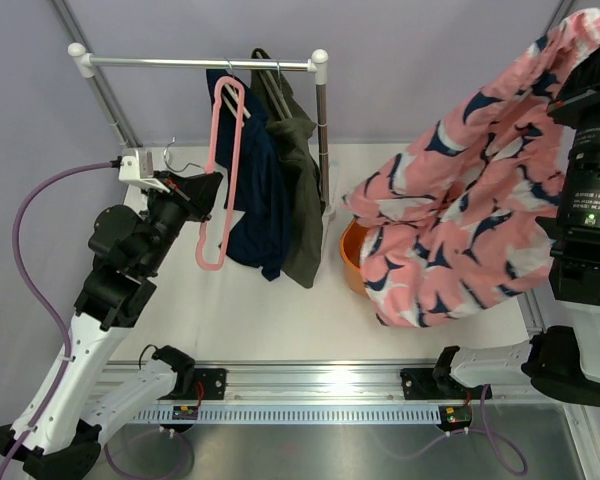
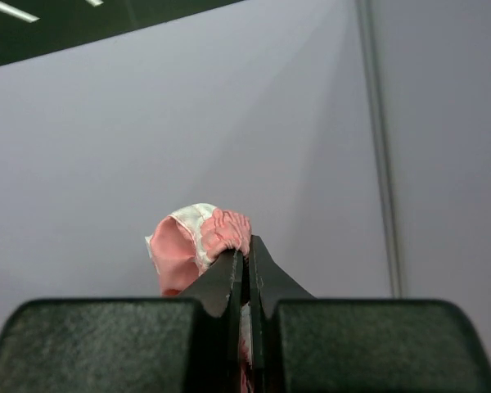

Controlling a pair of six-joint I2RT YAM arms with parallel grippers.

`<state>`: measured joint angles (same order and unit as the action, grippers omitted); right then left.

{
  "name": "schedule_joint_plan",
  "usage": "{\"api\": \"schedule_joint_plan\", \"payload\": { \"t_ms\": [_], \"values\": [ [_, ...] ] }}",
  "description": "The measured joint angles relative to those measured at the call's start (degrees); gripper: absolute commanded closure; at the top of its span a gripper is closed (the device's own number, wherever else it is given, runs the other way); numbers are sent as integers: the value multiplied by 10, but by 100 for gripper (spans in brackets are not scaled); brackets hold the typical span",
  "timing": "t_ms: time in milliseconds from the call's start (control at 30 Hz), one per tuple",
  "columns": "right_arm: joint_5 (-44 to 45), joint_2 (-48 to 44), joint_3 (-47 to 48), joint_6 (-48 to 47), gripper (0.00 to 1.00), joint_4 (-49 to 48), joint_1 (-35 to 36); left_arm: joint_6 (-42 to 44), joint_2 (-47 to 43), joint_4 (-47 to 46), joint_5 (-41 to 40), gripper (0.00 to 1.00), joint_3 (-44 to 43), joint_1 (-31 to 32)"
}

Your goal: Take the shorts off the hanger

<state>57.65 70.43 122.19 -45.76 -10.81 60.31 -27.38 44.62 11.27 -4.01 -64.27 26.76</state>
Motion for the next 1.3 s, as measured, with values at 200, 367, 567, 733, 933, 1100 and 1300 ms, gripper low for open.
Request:
{"api": "schedule_joint_plan", "payload": {
  "t_ms": [200, 367, 567, 733, 933, 1100, 1300],
  "values": [
    [-49, 44, 44, 25, 100, 8, -129, 1, -3, 15, 11, 100, 14, 0],
    [-109, 145, 146, 152, 100, 142, -265, 2, -9, 24, 17, 100, 19, 0],
    [-174, 301, 286, 262, 100, 298, -323, 3, -11, 29, 23, 100, 21, 0],
    [-207, 324, 283, 317, 100, 376, -326, 6, -11, 31, 23, 100, 22, 0],
    [-207, 258, 226, 355, 100, 389, -326, 6, -8, 32, 25, 100, 36, 0],
    [-178, 99, 12, 395, 100, 369, -329, 6, -5, 28, 26, 100, 40, 0],
    [-150, -58, -203, 491, 100, 386, -361, 5, -1, 20, 36, 100, 42, 0]
  ]
}}
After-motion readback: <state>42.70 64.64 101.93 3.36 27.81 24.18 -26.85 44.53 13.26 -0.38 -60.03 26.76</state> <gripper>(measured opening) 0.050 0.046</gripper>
